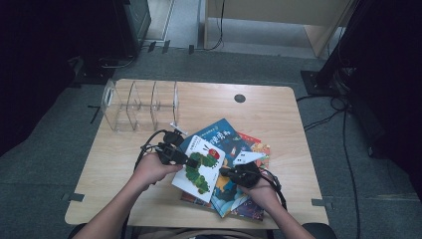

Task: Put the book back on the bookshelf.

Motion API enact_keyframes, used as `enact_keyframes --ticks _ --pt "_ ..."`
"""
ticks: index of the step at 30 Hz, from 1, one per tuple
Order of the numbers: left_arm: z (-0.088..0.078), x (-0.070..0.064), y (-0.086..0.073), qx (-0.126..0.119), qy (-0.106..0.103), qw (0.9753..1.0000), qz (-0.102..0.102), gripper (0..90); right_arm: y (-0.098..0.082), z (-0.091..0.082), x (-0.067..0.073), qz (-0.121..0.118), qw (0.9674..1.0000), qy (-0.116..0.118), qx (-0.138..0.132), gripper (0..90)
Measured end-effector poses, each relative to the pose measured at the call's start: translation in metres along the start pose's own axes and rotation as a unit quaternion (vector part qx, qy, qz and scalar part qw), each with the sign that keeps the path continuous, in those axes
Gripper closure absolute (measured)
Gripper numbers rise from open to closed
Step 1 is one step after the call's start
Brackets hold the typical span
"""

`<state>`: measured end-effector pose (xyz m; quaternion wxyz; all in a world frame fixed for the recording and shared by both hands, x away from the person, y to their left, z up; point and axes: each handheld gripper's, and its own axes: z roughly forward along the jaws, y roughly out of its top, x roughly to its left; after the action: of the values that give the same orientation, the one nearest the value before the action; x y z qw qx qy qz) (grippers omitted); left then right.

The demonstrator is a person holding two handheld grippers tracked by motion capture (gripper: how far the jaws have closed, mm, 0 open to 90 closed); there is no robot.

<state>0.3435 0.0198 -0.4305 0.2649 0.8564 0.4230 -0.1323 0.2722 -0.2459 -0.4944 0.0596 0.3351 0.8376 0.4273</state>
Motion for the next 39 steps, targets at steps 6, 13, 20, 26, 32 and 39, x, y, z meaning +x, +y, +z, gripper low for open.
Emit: enact_keyframes --ticks 6,13,20,26,32,39 --pt "-0.009 -0.003 0.007 0.001 -0.012 0.9999 -0.002 51.3 0.001 0.003 0.002 0.000 1.0000 -0.001 -0.005 90.0" --pt "-0.012 -0.008 0.014 0.011 -0.018 0.9998 -0.006 54.9 0.001 0.003 0.002 -0.008 1.0000 -0.004 -0.004 90.0" --pt "-0.013 -0.018 0.023 0.031 -0.020 0.9993 -0.001 59.1 0.001 0.003 0.002 -0.012 0.9999 -0.006 -0.006 90.0" --pt "-0.011 -0.020 0.029 0.045 -0.029 0.9985 -0.013 61.8 0.000 0.003 0.003 -0.012 0.9999 -0.006 -0.006 90.0" --pt "-0.001 -0.017 0.032 0.072 -0.036 0.9966 -0.016 61.8 0.000 0.003 0.002 -0.012 0.9999 -0.005 -0.008 89.3" --pt "0.001 -0.015 0.034 0.071 -0.051 0.9958 -0.027 66.2 0.000 0.003 0.002 -0.015 0.9998 -0.008 -0.011 88.3"
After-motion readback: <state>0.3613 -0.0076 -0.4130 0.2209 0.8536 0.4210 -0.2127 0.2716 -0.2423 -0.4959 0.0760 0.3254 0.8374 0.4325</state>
